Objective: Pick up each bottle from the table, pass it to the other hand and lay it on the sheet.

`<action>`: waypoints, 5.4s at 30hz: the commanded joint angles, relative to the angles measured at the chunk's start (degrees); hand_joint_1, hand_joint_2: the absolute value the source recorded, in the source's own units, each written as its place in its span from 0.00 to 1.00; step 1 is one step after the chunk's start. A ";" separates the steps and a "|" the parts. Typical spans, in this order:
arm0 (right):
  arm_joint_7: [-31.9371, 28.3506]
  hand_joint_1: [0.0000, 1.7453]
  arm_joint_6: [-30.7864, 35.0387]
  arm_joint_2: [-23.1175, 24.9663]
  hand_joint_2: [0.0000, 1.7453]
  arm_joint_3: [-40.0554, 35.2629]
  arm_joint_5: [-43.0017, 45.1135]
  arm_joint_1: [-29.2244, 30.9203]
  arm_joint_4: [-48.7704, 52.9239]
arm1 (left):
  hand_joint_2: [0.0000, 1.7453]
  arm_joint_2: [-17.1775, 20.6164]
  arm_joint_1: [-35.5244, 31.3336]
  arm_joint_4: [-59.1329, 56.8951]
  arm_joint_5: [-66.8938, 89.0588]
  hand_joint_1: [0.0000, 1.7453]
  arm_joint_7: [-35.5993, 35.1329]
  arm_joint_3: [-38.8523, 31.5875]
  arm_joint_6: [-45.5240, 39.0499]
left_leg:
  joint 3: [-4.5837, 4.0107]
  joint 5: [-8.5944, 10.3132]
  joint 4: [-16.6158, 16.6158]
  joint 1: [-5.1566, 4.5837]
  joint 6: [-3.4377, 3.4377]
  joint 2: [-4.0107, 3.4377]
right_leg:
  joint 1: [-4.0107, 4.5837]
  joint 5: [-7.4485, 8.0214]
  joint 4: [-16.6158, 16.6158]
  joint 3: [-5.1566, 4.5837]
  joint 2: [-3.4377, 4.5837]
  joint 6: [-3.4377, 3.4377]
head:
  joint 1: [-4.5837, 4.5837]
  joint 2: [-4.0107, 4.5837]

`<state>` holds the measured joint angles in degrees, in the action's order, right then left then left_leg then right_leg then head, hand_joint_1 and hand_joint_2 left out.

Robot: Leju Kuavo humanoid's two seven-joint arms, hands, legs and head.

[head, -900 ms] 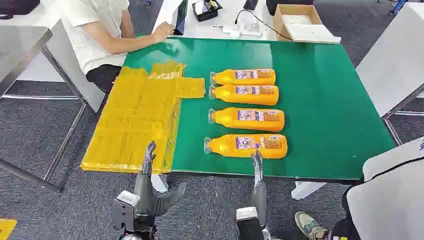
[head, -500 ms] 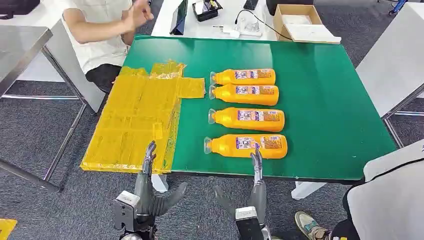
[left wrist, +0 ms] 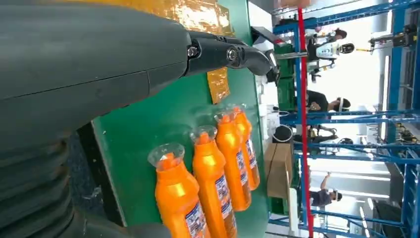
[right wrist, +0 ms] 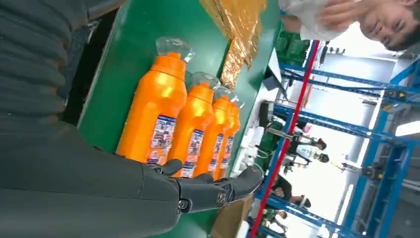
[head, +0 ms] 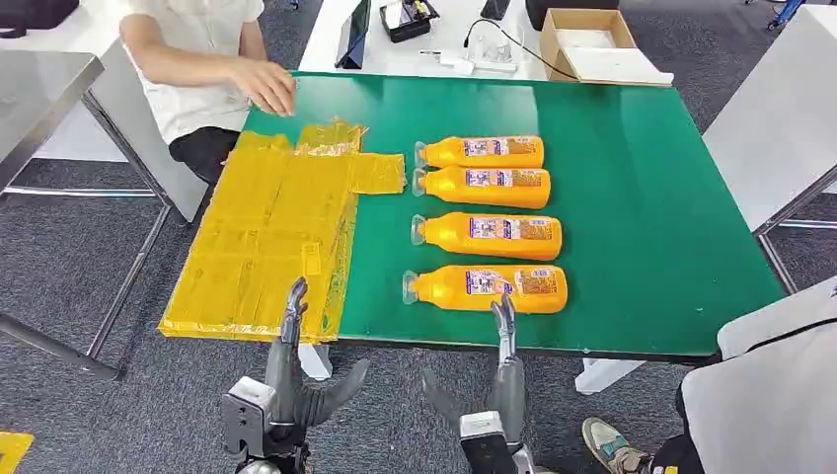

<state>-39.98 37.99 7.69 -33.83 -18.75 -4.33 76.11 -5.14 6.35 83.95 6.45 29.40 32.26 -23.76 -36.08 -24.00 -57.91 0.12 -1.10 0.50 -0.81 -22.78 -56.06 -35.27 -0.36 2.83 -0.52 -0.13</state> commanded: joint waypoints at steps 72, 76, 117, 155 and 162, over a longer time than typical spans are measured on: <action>26.92 0.00 -10.02 -4.41 1.00 9.83 -39.22 31.11 -42.62 | 1.00 -3.91 -11.62 -12.12 -2.42 0.00 -3.91 4.51 12.38 | 0.41 -0.14 -0.01 -0.01 0.04 -0.22 | 0.01 -0.05 -0.01 0.38 0.23 -0.08 | 0.00 0.00; 32.06 0.00 -11.08 -5.72 1.00 7.63 -42.93 31.81 -43.91 | 1.00 -3.58 -10.90 -11.01 -3.19 0.00 -4.77 4.00 13.17 | 0.44 -0.15 0.01 0.00 0.03 -0.09 | 0.03 -0.10 0.01 0.45 0.09 -0.08 | 0.00 0.00; 45.78 0.00 -20.37 -6.53 1.00 1.57 -54.45 32.46 -38.32 | 1.00 -3.25 -5.93 -6.10 0.30 0.00 -6.07 -0.20 12.37 | 0.44 -0.14 0.00 -0.01 0.02 -0.11 | 0.01 -0.09 -0.02 0.43 0.11 -0.07 | 0.00 0.00; 46.74 1.00 -26.28 -10.44 1.00 8.57 -50.71 30.26 -49.45 | 1.00 -3.72 -5.79 -7.06 0.41 0.00 -7.50 -0.13 11.51 | 1.07 -0.04 0.08 0.01 -0.04 0.21 | 0.03 -0.04 0.20 1.10 -0.19 -0.04 | 0.02 0.00; 46.55 1.00 -26.12 -10.42 1.00 8.63 -50.66 30.48 -49.86 | 1.00 -3.64 -6.06 -7.35 0.16 0.00 -7.40 -0.31 11.58 | 1.31 -0.11 0.08 0.02 -0.10 0.25 | 0.04 -0.14 0.22 1.21 -0.20 -0.01 | -0.02 0.00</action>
<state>6.62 12.68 -2.25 -27.19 -70.01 28.90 33.61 -10.01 1.91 79.30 6.84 22.10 31.82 -12.39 -34.88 -24.18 -57.94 0.09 -1.24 0.54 -0.82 -22.95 -55.95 -34.47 -0.34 2.98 -0.55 -0.13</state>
